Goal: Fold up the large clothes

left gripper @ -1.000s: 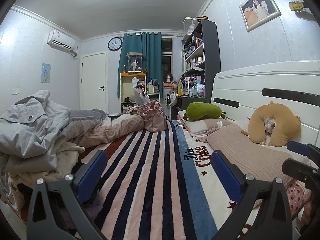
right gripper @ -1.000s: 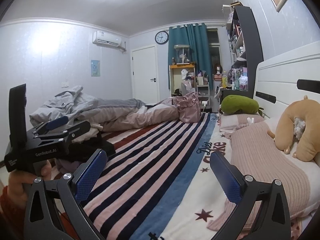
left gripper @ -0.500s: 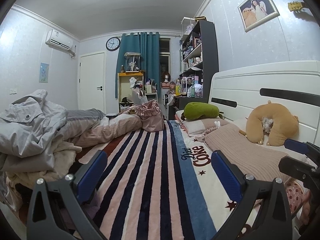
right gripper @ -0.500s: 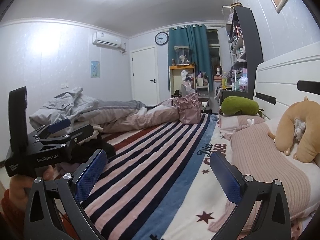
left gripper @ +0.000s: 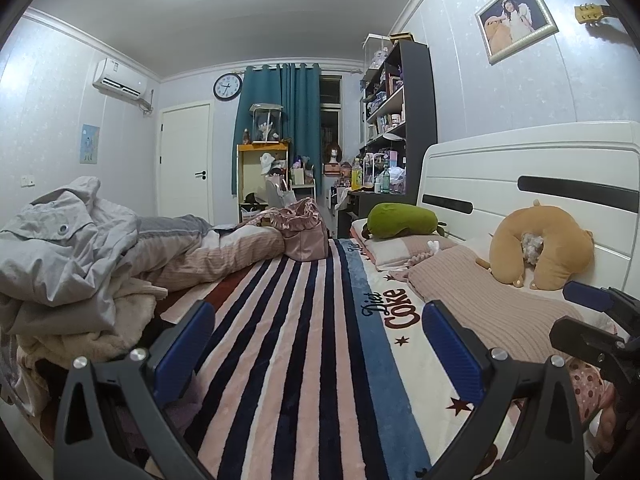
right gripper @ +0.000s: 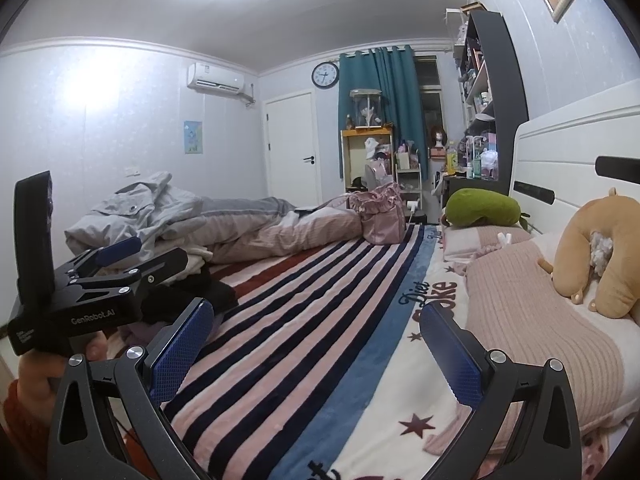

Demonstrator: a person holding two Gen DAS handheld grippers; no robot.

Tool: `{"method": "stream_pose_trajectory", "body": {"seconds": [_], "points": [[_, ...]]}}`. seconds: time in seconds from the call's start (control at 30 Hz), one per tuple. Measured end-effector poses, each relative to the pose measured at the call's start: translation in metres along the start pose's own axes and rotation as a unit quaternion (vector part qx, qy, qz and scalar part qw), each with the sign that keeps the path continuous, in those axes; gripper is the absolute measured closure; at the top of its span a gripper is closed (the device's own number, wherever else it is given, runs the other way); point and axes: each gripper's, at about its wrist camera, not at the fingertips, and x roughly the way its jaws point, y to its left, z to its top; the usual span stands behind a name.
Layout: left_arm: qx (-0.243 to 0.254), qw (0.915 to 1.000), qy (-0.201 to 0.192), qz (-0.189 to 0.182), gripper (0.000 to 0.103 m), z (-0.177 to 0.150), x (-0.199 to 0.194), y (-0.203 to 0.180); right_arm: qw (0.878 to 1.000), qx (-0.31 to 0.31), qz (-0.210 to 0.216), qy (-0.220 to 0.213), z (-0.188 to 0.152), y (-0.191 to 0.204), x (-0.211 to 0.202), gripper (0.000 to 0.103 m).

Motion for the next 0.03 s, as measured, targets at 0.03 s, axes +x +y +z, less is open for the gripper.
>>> {"method": "stream_pose_trajectory", "body": {"seconds": [0.03], "points": [[0.001, 1.0000, 0.000, 0.001, 0.001, -0.0006, -0.0018, -0.0007, 1.000, 0.000, 0.001, 0.000, -0.0008, 0.0003, -0.0011, 0.000]]}}
